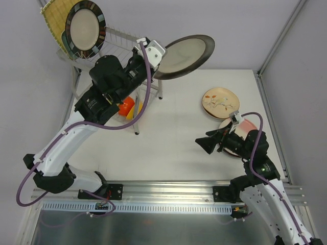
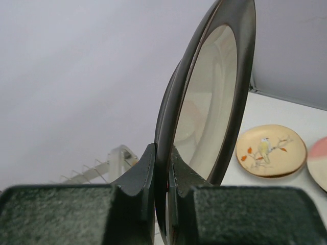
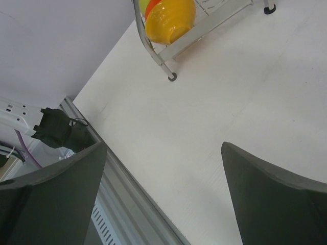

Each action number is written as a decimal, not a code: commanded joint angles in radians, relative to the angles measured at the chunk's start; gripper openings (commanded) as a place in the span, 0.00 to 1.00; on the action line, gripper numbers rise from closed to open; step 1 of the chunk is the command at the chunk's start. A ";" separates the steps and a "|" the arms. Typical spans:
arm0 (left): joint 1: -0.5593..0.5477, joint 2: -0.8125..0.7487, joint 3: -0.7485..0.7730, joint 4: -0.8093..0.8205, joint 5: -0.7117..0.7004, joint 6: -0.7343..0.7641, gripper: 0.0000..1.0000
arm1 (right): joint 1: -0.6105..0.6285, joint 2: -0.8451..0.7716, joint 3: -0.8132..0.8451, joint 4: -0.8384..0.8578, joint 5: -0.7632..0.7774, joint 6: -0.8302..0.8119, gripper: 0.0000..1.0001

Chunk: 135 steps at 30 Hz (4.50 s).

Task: Load the plates into the dish rack
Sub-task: Insert the plate into the dish rack, then grab a plate with the right arm

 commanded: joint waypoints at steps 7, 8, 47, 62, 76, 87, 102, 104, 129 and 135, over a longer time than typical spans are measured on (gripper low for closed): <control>0.190 0.041 0.263 0.225 -0.101 0.092 0.00 | 0.002 0.073 0.059 0.041 -0.046 -0.019 1.00; 0.209 0.044 0.271 0.225 -0.095 0.087 0.00 | 0.001 0.089 0.064 0.042 -0.048 -0.021 0.99; 0.887 0.180 0.233 0.292 0.184 -0.083 0.00 | 0.001 0.428 0.194 0.064 -0.098 -0.111 0.99; 0.939 0.214 0.185 0.292 0.227 -0.100 0.00 | 0.002 0.434 0.197 0.058 -0.097 -0.113 1.00; 0.941 0.191 0.144 0.275 0.199 -0.115 0.00 | 0.002 0.437 0.197 0.059 -0.098 -0.108 1.00; 0.953 0.186 0.137 0.260 0.170 -0.132 0.16 | 0.001 0.434 0.194 0.056 -0.097 -0.105 1.00; 0.956 0.150 0.117 0.257 0.201 -0.167 0.44 | 0.002 0.425 0.194 0.056 -0.098 -0.094 1.00; 0.954 0.134 0.113 0.259 0.211 -0.182 0.52 | 0.001 0.422 0.196 0.055 -0.094 -0.093 1.00; 0.954 -0.496 -0.485 0.130 0.416 -0.716 0.99 | -0.001 0.277 0.248 -0.198 0.382 -0.053 1.00; 0.953 -0.732 -0.721 -0.020 0.500 -0.816 0.99 | -0.024 0.265 0.247 -0.329 0.613 0.010 1.00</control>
